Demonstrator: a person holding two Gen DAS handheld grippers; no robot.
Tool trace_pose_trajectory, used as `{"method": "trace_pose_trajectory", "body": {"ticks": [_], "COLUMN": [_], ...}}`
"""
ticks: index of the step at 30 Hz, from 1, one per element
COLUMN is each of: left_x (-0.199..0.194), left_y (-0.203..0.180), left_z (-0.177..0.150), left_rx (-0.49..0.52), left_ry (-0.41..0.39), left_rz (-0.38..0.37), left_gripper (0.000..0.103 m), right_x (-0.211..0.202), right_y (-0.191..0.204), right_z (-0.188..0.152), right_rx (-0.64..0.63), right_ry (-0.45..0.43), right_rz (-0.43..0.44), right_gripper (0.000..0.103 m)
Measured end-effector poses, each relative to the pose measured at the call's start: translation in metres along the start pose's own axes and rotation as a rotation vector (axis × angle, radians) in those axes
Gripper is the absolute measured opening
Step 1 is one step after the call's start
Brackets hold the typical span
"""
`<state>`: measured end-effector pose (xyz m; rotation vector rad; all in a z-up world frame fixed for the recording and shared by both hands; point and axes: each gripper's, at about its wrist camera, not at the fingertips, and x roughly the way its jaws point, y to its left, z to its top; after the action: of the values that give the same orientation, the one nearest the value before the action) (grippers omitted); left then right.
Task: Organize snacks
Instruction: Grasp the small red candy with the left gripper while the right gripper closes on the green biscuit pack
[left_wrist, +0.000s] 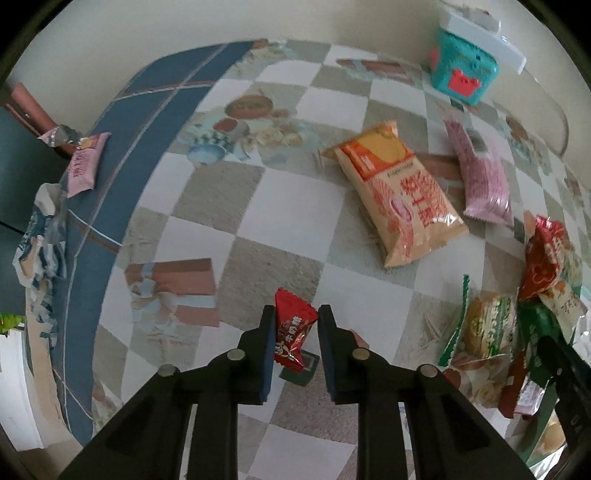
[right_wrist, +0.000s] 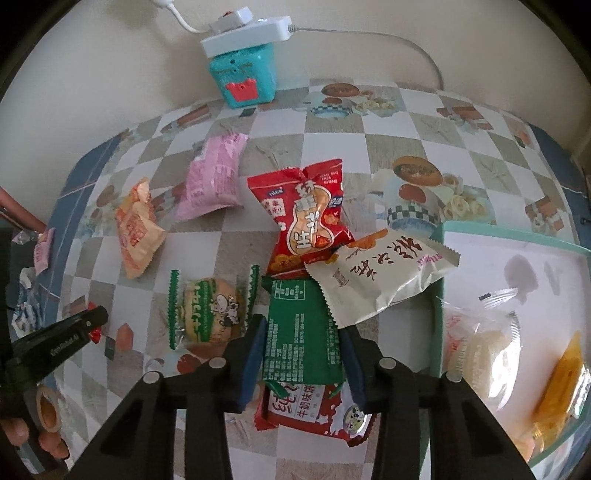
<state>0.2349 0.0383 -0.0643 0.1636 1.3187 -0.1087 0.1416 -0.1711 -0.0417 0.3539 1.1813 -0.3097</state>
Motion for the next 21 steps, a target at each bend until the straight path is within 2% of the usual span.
{"method": "trace_pose_trajectory", "body": {"ticks": [6,10,12,13,16,21], "left_x": [-0.024,-0.044,-0.05,-0.052,-0.061,-0.07], "left_y": [0.006,0.004,0.006,0.007,0.004,-0.004], "left_z": [0.004,0.002,0.003,0.002,0.0,-0.004], "left_rx": [-0.031,-0.041,-0.042,-0.042,-0.039,-0.027], "left_ry": [-0.045,-0.075,-0.092,-0.1,-0.121,-0.13], "left_rz": [0.008,0.013,0.013,0.012,0.015,0.027], "left_gripper": [0.023,0.023,0.023,0.023,0.023,0.023], "right_x": [-0.011,-0.032,-0.044,-0.051,-0.064,-0.055], "right_y": [-0.003,-0.006,-0.007,-0.009,-0.013,-0.017], "right_z": [0.0,0.003,0.005,0.006,0.007,0.003], "right_rx": [0.007,0.014,0.015,0.018,0.012,-0.016], "right_ry": [-0.019,-0.059,-0.084,-0.098,-0.119,-0.071], "right_rz": [0.028,0.056,0.061,0.065,0.069,0.051], "right_gripper": [0.042,0.042,0.04,0.034,0.034,0.034]}}
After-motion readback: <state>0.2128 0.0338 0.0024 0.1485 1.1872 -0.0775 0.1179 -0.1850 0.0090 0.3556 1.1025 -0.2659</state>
